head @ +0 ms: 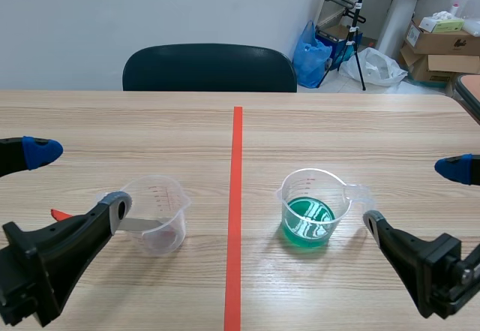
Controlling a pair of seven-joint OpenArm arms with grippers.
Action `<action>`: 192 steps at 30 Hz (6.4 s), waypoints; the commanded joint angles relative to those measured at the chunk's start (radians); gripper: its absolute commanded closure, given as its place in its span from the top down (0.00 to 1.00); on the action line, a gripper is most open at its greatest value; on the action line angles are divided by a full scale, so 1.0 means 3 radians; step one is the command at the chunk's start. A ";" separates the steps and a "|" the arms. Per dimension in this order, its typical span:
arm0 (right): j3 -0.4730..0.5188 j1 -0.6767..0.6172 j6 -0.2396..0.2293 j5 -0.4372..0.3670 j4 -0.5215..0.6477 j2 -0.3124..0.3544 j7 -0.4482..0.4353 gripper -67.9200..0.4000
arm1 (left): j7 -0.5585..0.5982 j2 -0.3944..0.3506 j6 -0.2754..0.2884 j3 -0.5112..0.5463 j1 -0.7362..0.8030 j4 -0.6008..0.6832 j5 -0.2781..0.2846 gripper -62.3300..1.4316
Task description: Do the redox reaction experiment
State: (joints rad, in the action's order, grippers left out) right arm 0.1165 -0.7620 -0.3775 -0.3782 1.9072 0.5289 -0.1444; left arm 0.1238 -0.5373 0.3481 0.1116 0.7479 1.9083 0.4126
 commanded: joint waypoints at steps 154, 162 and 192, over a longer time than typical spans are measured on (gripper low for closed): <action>-0.3371 0.3180 -0.0014 0.1059 -0.0924 -0.0951 0.0304 0.02 | 0.1371 0.1024 -0.0328 0.1088 0.1896 -0.0370 -0.1316 1.00; -0.3371 0.3468 -0.0039 0.0313 -0.0863 -0.0952 0.0741 0.02 | 0.1371 0.1022 -0.0329 0.1088 0.1896 -0.0370 -0.1316 1.00; -0.3156 0.3990 -0.0024 -0.0907 -0.0238 -0.0952 0.1813 0.02 | 0.1371 0.1024 -0.0329 0.1088 0.1896 -0.0370 -0.1316 1.00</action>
State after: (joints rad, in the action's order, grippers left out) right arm -0.8421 0.4171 -0.3882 -0.6388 1.8057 0.2466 0.4076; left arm 0.5217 -0.2333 0.2466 0.4435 1.3155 1.7863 0.0109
